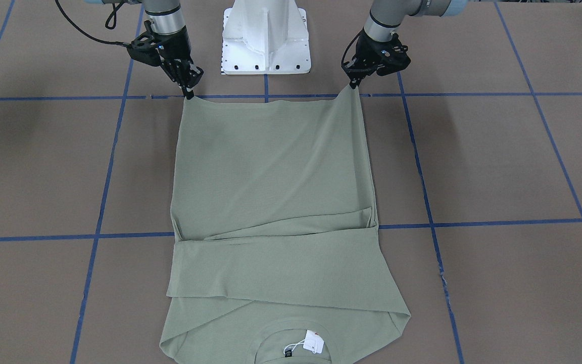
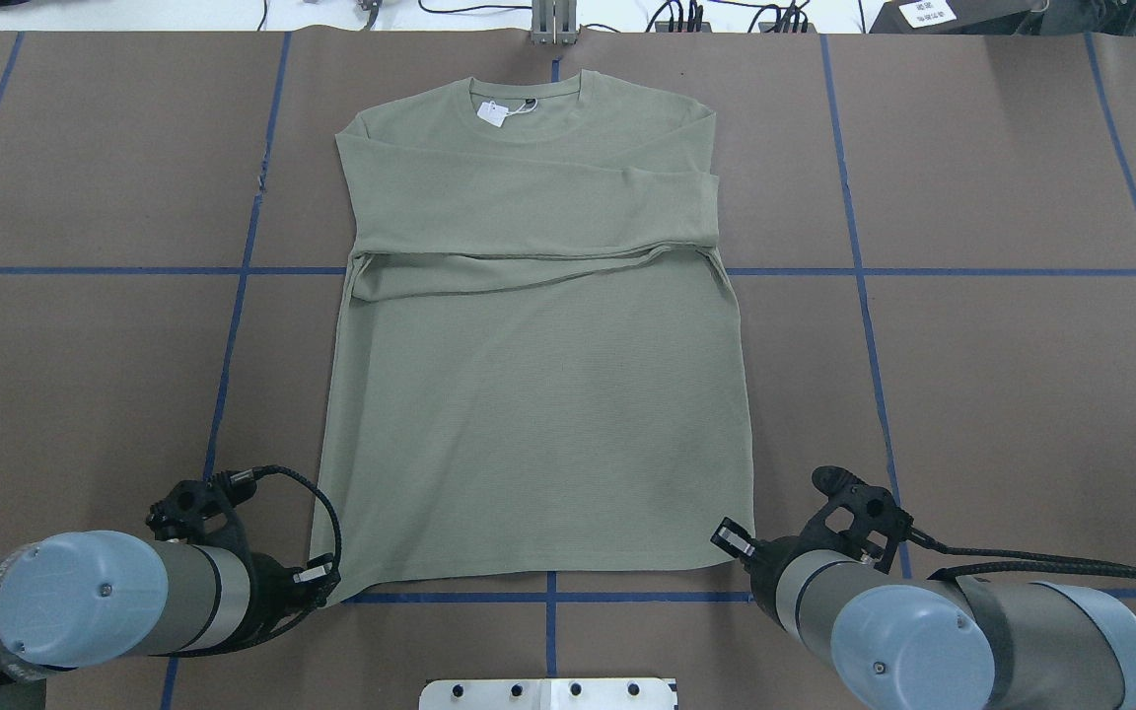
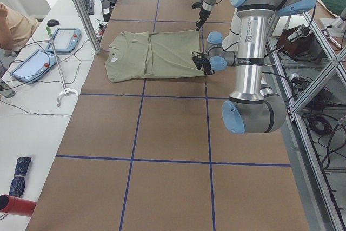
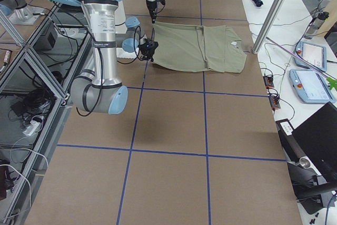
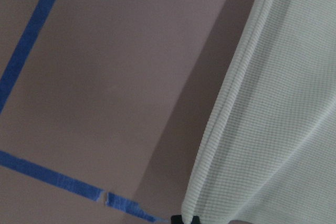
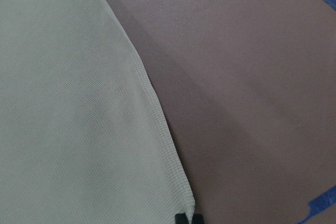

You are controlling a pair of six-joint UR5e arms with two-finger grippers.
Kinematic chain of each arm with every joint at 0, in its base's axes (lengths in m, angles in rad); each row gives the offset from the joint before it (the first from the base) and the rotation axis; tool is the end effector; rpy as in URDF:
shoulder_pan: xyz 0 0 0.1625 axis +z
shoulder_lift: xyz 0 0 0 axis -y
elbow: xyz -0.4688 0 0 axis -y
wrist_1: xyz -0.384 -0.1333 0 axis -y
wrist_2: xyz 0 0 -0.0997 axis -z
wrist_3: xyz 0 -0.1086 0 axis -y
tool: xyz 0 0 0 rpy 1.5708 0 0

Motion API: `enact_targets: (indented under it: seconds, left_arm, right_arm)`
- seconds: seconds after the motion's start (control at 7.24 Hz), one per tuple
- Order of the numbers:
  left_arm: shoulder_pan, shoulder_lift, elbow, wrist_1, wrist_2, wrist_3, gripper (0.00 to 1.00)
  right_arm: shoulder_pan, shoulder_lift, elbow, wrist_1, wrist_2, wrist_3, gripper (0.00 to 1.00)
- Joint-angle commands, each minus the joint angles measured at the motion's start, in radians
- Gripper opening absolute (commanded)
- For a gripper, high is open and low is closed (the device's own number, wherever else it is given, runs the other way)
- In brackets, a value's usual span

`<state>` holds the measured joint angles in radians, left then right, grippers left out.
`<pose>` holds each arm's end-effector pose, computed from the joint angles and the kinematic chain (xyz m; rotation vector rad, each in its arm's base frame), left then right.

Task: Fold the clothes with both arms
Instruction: 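Grasp the hem corners with both grippers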

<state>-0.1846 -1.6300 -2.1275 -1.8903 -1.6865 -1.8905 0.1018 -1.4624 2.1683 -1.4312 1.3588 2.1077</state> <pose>0.4567 -0.2081 0.3924 -0.1713 0.9321 -0.4123 -0.4701 -0.2050 0.3753 0.0130 -0.8838 0.6872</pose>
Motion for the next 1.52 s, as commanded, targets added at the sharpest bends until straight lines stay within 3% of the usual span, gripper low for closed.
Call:
enact_targets:
  seconds: [0.0,0.28,0.55,0.83,0.97,1.24,1.38]
  left_arm:
    - [0.010,-0.007,-0.060,-0.004,-0.005,-0.010,0.00]
    - [0.008,-0.025,-0.088,-0.006,-0.005,-0.010,0.00]
    - [0.007,-0.027,-0.089,-0.006,-0.002,-0.010,0.00]
    - [-0.002,-0.030,-0.167,-0.004,-0.004,-0.009,0.00]
    - [-0.042,-0.051,-0.166,-0.004,0.001,0.007,0.00]
    - [-0.241,-0.182,-0.032,-0.001,-0.007,0.249,0.00]
    - [-0.310,-0.217,0.054,-0.010,-0.005,0.292,0.00]
  right_arm:
    - [-0.002,-0.097,0.100,0.001,0.043,0.002,0.00]
    - [-0.068,-0.138,0.143,0.005,0.043,0.018,0.00]
    - [-0.044,-0.138,0.179,0.005,0.051,0.009,0.00]
    - [0.005,-0.145,0.216,0.002,0.052,0.008,0.00]
    - [0.060,-0.124,0.197,0.001,0.057,-0.020,0.00]
    - [0.212,0.062,0.049,-0.003,0.087,-0.202,0.00]
    - [0.346,0.171,-0.059,-0.003,0.224,-0.294,0.00]
